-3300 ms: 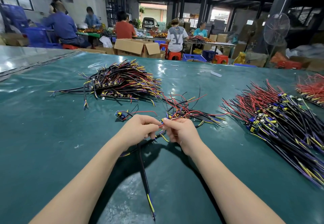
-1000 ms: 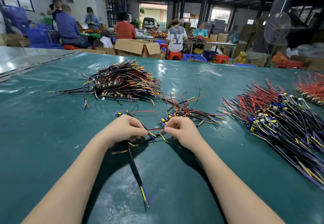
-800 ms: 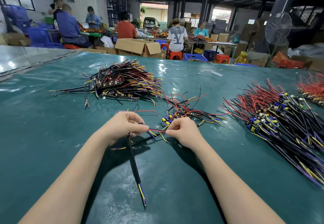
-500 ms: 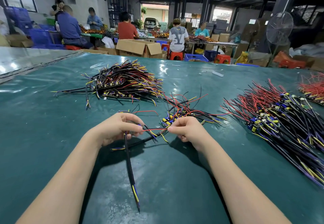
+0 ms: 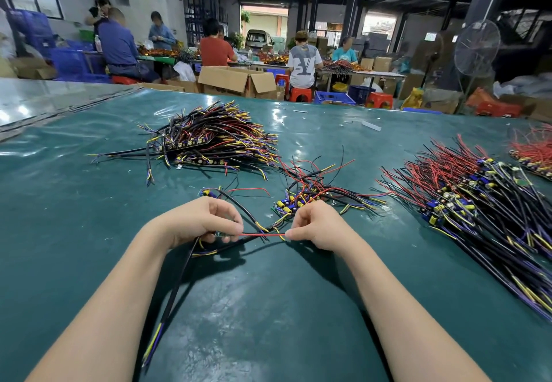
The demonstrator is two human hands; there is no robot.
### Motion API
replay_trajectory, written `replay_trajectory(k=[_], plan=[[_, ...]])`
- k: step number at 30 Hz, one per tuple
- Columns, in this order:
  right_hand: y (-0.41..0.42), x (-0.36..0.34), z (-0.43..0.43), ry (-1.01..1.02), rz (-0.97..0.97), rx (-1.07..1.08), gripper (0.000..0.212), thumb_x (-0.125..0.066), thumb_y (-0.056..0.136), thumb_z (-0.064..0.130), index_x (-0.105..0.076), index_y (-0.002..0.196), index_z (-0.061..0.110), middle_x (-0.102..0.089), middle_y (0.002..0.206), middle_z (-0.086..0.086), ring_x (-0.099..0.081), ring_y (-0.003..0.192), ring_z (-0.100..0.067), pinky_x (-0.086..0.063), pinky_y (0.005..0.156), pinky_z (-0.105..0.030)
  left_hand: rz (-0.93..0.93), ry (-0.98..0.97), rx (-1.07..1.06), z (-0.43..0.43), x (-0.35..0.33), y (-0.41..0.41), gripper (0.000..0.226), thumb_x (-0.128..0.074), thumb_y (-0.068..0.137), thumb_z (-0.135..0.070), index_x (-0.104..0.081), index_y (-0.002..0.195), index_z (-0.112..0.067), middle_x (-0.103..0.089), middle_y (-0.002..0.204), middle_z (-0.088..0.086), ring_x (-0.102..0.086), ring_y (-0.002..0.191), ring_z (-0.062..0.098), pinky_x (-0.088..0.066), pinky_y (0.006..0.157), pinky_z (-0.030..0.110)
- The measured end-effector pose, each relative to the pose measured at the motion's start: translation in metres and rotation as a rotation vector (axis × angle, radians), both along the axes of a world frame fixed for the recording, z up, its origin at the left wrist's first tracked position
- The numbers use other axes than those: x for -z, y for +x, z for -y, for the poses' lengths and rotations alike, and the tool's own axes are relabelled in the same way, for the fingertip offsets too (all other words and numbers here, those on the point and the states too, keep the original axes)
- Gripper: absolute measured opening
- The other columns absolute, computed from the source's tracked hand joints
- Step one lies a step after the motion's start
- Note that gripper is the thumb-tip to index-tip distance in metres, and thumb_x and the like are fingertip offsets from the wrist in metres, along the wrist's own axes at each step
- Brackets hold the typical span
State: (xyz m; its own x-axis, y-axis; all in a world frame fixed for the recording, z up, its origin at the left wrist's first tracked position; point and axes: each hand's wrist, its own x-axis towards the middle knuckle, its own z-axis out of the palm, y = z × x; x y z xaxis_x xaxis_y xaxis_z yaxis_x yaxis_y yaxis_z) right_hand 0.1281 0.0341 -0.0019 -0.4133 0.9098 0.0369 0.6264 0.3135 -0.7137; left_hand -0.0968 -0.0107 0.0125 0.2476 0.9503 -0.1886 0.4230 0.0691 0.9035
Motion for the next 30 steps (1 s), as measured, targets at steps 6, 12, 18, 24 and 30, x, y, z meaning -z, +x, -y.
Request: replay_trajectory(k=[6,12,18,24,30], plan=[[0.008,0.004,-0.004,-0.208,-0.282,0.000,0.033,-0.071,0.077,0.007,-0.053,0.052,0.016,-0.036,0.041,0.008,-0.026,0.034,-0.005,-0.019,0.034,-0.014,-0.020,0.080,-0.126,-0.005,0.003,-0.001,0.015,-0.065,0.081,-0.004,-0.063,0.072,-0.015,-0.062,0.055,-0.003,-0.052,0.047,0.005,-0.039,0.050,0.016],[0.022,0.001,-0.006,-0.531,-0.595,-0.100,0.023,-0.051,0.086,-0.009,-0.056,0.069,0.006,-0.045,0.046,0.005,-0.040,0.037,-0.005,-0.024,0.034,-0.012,0.050,0.032,-0.130,-0.004,0.004,-0.004,0.013,-0.063,0.082,0.002,-0.067,0.079,-0.010,-0.063,0.057,0.000,-0.058,0.049,0.009,-0.052,0.049,0.019],[0.027,-0.001,-0.005,-0.541,-0.674,-0.030,0.025,-0.052,0.086,-0.005,-0.050,0.064,0.007,-0.042,0.044,0.006,-0.037,0.036,-0.004,-0.019,0.034,-0.011,0.044,-0.001,-0.077,-0.003,0.004,-0.001,0.010,-0.063,0.081,0.001,-0.064,0.077,-0.009,-0.060,0.055,-0.002,-0.051,0.044,0.005,-0.035,0.038,0.013],[0.025,0.000,-0.005,-0.342,-0.503,0.113,0.032,-0.067,0.076,-0.004,-0.047,0.054,0.008,-0.035,0.038,0.005,-0.029,0.033,-0.006,-0.017,0.035,-0.012,-0.022,0.045,-0.082,-0.003,0.003,0.011,0.012,-0.067,0.066,-0.012,-0.056,0.061,-0.011,-0.054,0.049,-0.003,-0.041,0.037,0.004,-0.028,0.037,0.011],[0.003,0.005,-0.002,0.200,0.124,0.319,0.038,-0.075,0.069,0.013,-0.046,0.047,0.021,-0.054,0.060,0.000,-0.051,0.064,-0.018,-0.036,0.059,-0.022,-0.217,0.127,-0.052,-0.007,0.006,0.022,0.027,-0.065,0.081,-0.009,-0.057,0.056,-0.017,-0.055,0.046,-0.007,-0.045,0.041,0.003,-0.030,0.039,0.012]])
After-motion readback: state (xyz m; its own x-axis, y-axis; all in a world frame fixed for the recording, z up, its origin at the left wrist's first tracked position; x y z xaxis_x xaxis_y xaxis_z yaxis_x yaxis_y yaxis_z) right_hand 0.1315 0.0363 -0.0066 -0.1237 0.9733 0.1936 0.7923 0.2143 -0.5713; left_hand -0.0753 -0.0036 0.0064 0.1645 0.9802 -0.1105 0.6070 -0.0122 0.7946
